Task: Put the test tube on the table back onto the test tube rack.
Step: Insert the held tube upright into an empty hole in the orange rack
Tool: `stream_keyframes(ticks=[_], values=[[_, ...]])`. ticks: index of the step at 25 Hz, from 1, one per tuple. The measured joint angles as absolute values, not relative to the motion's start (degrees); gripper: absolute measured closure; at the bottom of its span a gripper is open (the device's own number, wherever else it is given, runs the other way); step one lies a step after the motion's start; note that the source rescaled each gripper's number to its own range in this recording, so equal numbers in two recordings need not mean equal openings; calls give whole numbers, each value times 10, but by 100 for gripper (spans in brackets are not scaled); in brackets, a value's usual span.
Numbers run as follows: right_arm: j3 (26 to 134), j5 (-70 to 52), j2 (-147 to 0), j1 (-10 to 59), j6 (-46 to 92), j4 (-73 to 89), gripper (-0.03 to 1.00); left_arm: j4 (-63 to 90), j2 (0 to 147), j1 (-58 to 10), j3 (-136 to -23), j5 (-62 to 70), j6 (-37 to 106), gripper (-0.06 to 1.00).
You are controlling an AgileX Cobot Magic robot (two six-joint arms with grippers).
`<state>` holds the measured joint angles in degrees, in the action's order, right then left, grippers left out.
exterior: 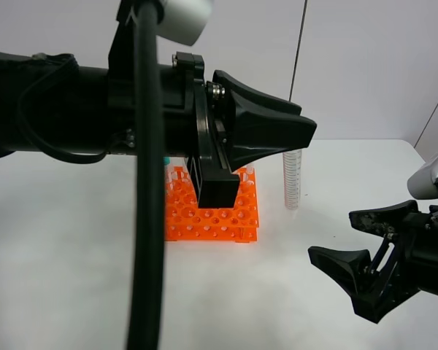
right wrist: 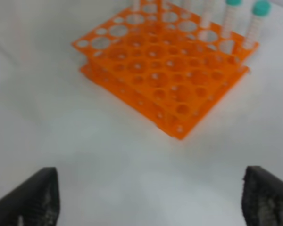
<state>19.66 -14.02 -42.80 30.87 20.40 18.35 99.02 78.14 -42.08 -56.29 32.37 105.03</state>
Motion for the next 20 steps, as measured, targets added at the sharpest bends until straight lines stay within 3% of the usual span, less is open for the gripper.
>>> stream_keyframes(ticks=[9, 20], values=[[197, -145, -428, 300, 116, 73, -3, 990, 781, -421, -563, 324, 1050, 94], [201, -211, -428, 300, -126, -120, -3, 990, 781, -421, -563, 327, 1050, 94]])
